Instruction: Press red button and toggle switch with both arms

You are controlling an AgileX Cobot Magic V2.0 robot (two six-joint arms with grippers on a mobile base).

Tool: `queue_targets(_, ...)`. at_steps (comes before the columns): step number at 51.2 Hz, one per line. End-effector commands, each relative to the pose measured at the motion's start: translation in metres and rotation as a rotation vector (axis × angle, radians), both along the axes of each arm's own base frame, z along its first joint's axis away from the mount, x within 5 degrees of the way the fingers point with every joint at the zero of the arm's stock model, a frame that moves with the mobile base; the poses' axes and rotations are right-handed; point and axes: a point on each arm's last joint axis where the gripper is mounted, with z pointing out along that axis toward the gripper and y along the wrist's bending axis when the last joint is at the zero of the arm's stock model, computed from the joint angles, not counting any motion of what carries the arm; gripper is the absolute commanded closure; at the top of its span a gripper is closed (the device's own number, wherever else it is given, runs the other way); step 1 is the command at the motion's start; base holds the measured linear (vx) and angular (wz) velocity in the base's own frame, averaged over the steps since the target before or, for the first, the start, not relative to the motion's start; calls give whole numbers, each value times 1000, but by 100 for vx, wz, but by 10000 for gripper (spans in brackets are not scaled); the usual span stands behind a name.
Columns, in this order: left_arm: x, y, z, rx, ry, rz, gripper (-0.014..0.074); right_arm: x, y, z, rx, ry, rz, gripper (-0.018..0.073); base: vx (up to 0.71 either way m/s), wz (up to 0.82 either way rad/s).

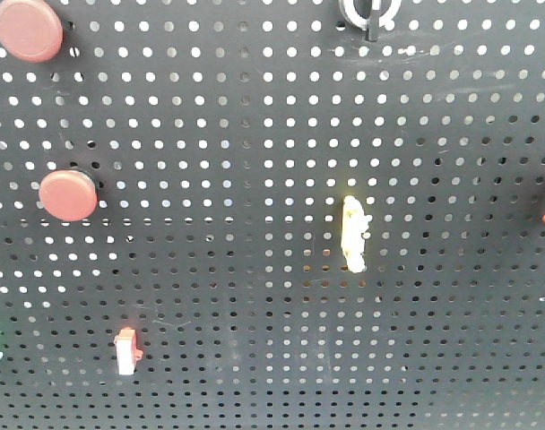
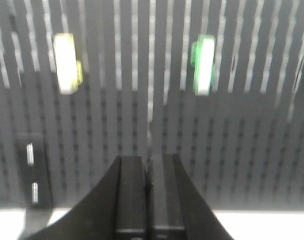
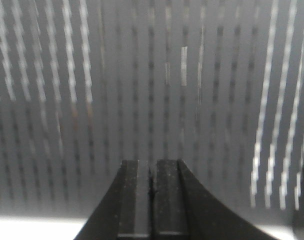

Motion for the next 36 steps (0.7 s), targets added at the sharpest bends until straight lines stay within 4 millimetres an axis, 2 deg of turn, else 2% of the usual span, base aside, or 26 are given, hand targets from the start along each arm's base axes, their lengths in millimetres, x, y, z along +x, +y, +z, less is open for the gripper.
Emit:
queue_targets(1, -4, 1, 8, -19, -178, 7, 594, -5, 1, 14, 2, -173, 9, 563, 0, 0)
queue_targets(6, -8, 1, 27, -29, -276, 7, 594, -8, 1, 28, 28, -218, 16, 563, 0, 0)
queue_targets(9, -13, 1, 42, -29, -322, 6, 594, -13, 0, 44, 39, -255, 19, 563, 0, 0)
queue_targets(19, -42, 0, 132, 17, -442, 7, 594, -32, -1, 119, 18, -315, 2, 563, 0, 0)
queue_targets(21, -43, 0, 143, 28, -434, 10, 594, -34, -2, 136, 14, -314, -3, 563, 0, 0)
queue_targets(22, -48, 0, 159, 33, -447, 11, 594, -34, -2, 146, 12, -313, -5, 563, 0, 0)
queue_targets(31, -47, 1, 239, 39, -418, 16, 594, -23, -2, 216, -3, -331, -16, 563, 0, 0)
queue_targets(36, -36, 1, 261, 38, -377, 16, 594, -5, -1, 238, -3, -318, -15, 563, 0, 0)
